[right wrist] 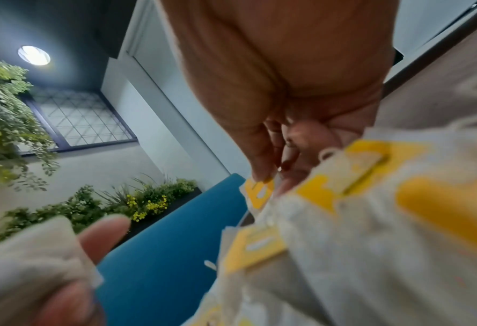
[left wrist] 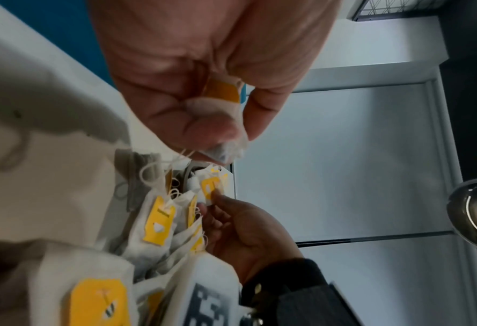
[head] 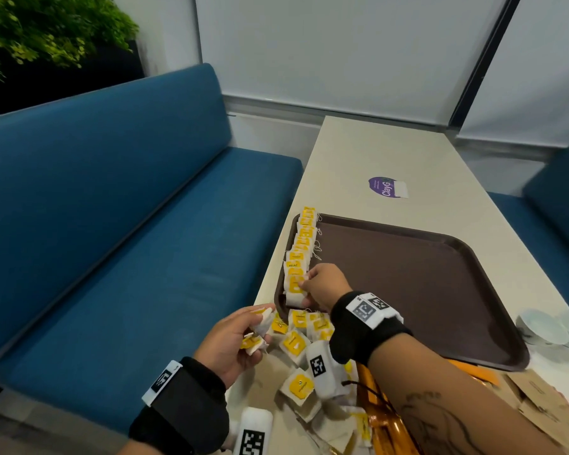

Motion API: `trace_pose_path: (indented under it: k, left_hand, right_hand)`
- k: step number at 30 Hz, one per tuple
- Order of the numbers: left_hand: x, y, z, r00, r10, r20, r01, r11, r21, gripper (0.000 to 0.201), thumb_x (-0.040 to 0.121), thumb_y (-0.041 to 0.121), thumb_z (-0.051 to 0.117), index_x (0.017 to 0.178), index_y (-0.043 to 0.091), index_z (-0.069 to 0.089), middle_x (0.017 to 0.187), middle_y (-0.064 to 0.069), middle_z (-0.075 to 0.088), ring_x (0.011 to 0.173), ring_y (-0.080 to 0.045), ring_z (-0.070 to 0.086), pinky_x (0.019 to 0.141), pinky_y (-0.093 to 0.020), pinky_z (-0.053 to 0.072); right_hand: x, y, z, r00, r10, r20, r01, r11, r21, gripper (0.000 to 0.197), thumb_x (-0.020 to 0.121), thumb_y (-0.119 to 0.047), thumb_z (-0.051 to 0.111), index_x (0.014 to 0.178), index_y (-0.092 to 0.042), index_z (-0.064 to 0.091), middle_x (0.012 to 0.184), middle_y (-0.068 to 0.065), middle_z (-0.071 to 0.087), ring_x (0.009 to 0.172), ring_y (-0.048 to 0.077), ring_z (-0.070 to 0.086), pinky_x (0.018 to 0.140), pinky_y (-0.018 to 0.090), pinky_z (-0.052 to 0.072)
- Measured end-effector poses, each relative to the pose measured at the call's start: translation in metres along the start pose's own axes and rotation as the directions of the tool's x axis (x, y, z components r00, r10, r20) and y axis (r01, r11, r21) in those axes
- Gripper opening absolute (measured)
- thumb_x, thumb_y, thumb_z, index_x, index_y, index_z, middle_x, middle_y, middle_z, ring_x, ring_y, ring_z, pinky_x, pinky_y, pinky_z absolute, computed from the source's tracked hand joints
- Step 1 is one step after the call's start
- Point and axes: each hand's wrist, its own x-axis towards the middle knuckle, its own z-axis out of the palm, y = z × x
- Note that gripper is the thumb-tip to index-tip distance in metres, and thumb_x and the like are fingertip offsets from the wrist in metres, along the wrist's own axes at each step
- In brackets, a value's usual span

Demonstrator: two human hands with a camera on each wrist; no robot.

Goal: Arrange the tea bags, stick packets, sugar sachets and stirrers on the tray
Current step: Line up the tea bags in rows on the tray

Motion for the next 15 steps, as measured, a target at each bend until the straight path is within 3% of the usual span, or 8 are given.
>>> trace_pose_path:
  k: [2,5,8,10,12,13,15]
  left_hand:
    - [-0.001,0.001,0.000,1.000,0.014,0.017,-0.015,0.999,0.049,0.027,0.094,0.003,0.043,0.102,0.009,0.068,0.070,-0.007,0.055,0.053,-0.013,0.049,0.038,-0.016,0.038]
    - [-0.002,0.000,0.001,0.998,0.034,0.048,-0.041,0.988,0.147,0.027,0.094,0.002,0.045,0.104,0.015,0.067,0.071,-0.004,0.055,0.053,-0.011,0.049,0.040,-0.018,0.036]
    - [-0.002,0.001,0.000,0.996,0.049,0.072,-0.063,0.976,0.210,0.026,0.092,0.006,0.053,0.110,0.023,0.062,0.081,-0.004,0.058,0.055,-0.010,0.052,0.043,-0.019,0.034]
    - [-0.001,0.003,0.001,0.995,0.075,0.069,-0.090,0.967,0.237,0.029,0.091,0.007,0.056,0.111,0.027,0.060,0.084,-0.003,0.059,0.056,-0.008,0.056,0.045,-0.021,0.034]
    - [0.000,0.004,0.005,0.992,0.108,0.069,-0.122,0.962,0.245,0.030,0.090,0.007,0.058,0.111,0.028,0.059,0.082,-0.001,0.060,0.057,-0.007,0.058,0.046,-0.021,0.035]
    - [0.000,0.005,0.007,0.989,0.126,0.071,-0.140,0.958,0.251,0.031,0.089,0.007,0.059,0.111,0.029,0.058,0.079,-0.001,0.060,0.057,-0.008,0.058,0.045,-0.020,0.036]
    - [0.000,0.006,0.012,0.982,0.167,0.087,-0.185,0.946,0.268,0.032,0.089,0.007,0.059,0.111,0.030,0.057,0.073,0.002,0.060,0.059,-0.009,0.057,0.044,-0.019,0.038]
  right_hand:
    - [0.005,-0.002,0.003,1.000,-0.006,-0.003,0.005,0.996,-0.090,0.020,0.087,-0.010,0.064,0.072,-0.013,0.051,0.092,0.015,0.068,0.087,0.028,0.068,0.086,0.041,0.055]
    - [0.005,-0.004,0.005,1.000,-0.023,-0.013,0.022,0.995,-0.093,0.025,0.087,-0.009,0.061,0.067,-0.016,0.049,0.082,0.011,0.064,0.074,0.023,0.064,0.078,0.038,0.058]
    - [0.002,-0.004,0.004,0.998,0.003,-0.059,-0.002,1.000,0.020,0.017,0.085,-0.007,0.066,0.085,-0.014,0.051,0.100,0.014,0.063,0.077,0.026,0.066,0.062,0.034,0.056]
    - [-0.003,-0.001,-0.001,0.995,-0.003,-0.100,0.013,0.995,0.096,0.026,0.084,-0.007,0.068,0.102,-0.015,0.051,0.107,0.009,0.058,0.086,0.023,0.063,0.070,0.034,0.056]
    - [-0.011,0.000,-0.008,0.993,-0.018,-0.113,0.036,0.987,0.156,0.026,0.083,-0.008,0.069,0.101,-0.016,0.053,0.108,0.007,0.058,0.096,0.023,0.061,0.083,0.040,0.055]
    - [-0.017,0.000,-0.013,0.993,-0.031,-0.112,0.054,0.978,0.201,0.023,0.083,-0.009,0.069,0.099,-0.016,0.054,0.106,0.008,0.060,0.095,0.022,0.061,0.082,0.039,0.056]
    - [-0.035,-0.002,-0.027,0.995,-0.073,-0.067,0.085,0.975,0.204,0.014,0.087,-0.013,0.067,0.099,-0.011,0.060,0.094,0.006,0.062,0.078,0.014,0.059,0.061,0.023,0.054]
